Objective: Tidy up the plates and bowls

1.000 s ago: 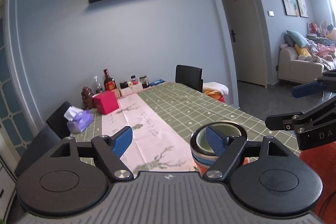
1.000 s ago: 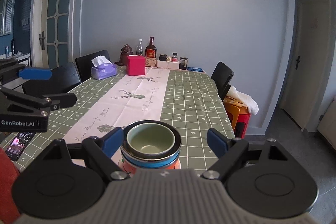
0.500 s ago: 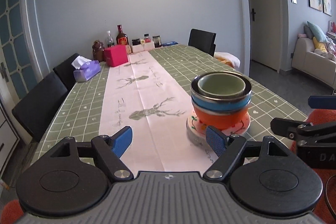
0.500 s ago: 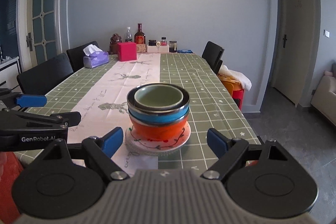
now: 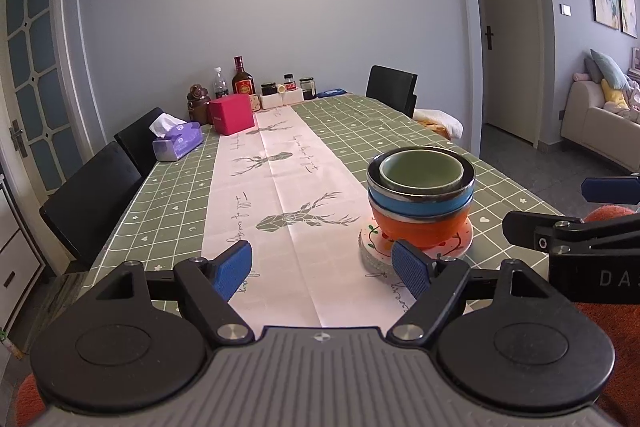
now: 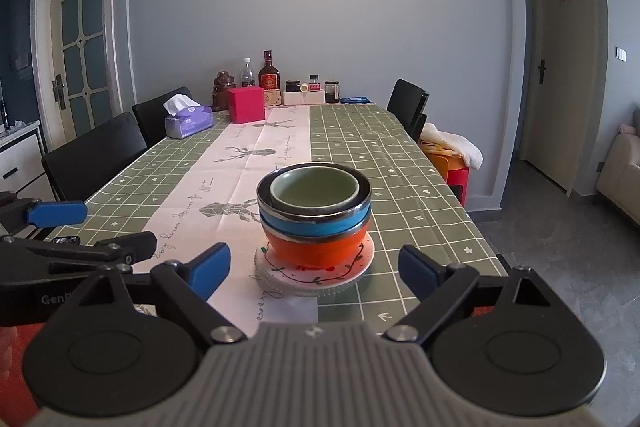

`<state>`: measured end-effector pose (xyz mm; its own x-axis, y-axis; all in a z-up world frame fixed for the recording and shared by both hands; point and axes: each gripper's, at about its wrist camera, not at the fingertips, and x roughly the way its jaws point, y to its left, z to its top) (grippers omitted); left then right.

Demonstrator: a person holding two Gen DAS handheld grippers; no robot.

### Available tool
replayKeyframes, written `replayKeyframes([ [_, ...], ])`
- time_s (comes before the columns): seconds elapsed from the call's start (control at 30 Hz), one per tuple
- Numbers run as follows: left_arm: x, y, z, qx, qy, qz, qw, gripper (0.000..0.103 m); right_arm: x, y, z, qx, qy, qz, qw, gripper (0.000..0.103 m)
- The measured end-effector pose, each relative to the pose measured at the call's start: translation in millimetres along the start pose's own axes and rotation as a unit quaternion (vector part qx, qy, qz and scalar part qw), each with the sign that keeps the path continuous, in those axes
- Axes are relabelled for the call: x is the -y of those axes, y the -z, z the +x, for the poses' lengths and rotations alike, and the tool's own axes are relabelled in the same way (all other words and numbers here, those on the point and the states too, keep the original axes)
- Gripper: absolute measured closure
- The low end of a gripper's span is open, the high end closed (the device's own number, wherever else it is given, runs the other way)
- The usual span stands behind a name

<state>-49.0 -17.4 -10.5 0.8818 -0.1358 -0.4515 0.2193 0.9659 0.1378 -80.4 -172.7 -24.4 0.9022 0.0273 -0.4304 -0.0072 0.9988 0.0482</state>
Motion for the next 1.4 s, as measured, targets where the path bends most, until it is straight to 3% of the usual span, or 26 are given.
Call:
replayKeyframes([
  [1.4, -2.0, -4.3, -8.7, 0.015, -0.018, -0.011, 0.9997, 0.010, -4.9, -1.4, -5.1, 0.015, -0.005, -0.007, 1.000, 0.008],
])
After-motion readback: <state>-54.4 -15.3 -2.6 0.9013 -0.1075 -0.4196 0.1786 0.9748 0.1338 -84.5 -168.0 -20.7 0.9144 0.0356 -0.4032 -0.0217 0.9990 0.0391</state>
